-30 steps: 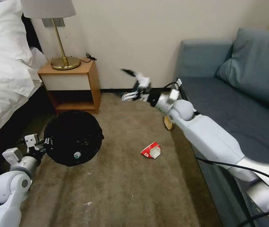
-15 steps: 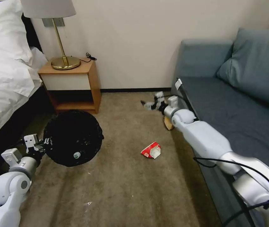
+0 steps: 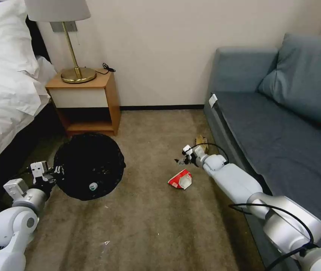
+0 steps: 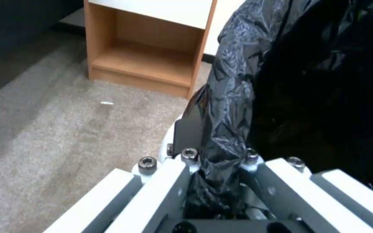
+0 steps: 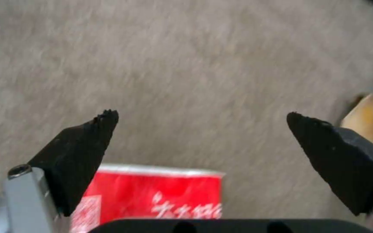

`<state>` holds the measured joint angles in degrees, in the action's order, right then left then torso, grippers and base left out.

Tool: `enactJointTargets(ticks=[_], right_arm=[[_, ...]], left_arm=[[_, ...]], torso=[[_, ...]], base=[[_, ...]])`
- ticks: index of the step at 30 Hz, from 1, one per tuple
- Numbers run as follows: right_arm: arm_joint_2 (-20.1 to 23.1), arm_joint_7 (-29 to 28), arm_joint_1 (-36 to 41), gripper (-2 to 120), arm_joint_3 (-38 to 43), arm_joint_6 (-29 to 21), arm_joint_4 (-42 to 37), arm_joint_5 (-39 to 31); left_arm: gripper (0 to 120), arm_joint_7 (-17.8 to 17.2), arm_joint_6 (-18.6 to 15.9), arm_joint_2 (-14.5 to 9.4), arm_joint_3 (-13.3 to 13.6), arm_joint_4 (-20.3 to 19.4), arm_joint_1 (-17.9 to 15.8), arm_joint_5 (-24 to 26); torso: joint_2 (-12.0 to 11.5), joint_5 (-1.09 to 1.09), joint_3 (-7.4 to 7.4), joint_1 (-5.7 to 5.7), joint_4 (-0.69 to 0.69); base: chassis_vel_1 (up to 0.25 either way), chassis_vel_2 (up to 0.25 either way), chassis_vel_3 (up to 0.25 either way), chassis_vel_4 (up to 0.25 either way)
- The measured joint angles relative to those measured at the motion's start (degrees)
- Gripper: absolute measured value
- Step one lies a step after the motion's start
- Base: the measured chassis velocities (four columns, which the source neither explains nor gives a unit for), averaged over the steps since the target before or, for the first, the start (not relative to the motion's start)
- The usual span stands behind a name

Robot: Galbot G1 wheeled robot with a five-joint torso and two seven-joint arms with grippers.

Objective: Pick up the trash bin, then pick up the garbage on the floor and place it into the trash bin.

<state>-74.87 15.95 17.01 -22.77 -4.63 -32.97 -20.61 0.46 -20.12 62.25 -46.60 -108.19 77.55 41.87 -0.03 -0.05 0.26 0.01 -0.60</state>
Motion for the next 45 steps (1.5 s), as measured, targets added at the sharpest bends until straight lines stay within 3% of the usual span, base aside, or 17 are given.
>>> enactJointTargets(ticks=[2,5,14,20,31,45], right_arm=[[-0.4,-0.8,0.8,100,0.0,-1.1,0.4,-0.9],[-1.4,-4.2,2.5,100,0.4,-6.7,1.1,-7.2],[-2.2,-10.1,5.7,100,1.4,-11.8,0.8,-13.3],[-2.9,-12.2,5.9,100,2.2,-12.5,1.1,-16.9],[-4.6,-12.6,4.4,100,2.1,-12.4,3.3,-17.3],[-11.7,-13.3,-0.1,100,2.2,-12.6,12.9,-12.1]], left_arm=[[2,0.0,0.0,0.1,0.0,-0.2,0.2,-0.1],[2,0.0,0.0,0.1,-0.3,-0.8,0.9,-0.2],[2,0.0,0.0,0.2,-0.3,-1.1,1.3,-0.5],[2,0.0,0.0,0.2,-0.2,-1.1,1.3,-0.6],[2,0.0,0.0,-0.1,-0.4,-1.4,1.4,-0.5],[2,0.1,0.1,-1.2,-0.8,-1.5,1.0,0.6]], torso=[[0.0,-0.01,0.00,0.00,0.01],[0.0,0.00,0.00,0.00,0.00],[0.0,0.00,0.00,0.00,-0.01],[0.0,-0.01,0.00,0.00,0.01],[0.0,0.00,0.00,0.00,0.01],[0.0,-0.01,0.00,0.00,0.01]], base=[[0.000,0.000,0.000,0.000],[0.000,0.000,0.000,0.000],[0.000,0.000,0.000,0.000],[0.000,0.000,0.000,0.000],[0.000,0.000,0.000,0.000],[0.000,0.000,0.000,0.000]])
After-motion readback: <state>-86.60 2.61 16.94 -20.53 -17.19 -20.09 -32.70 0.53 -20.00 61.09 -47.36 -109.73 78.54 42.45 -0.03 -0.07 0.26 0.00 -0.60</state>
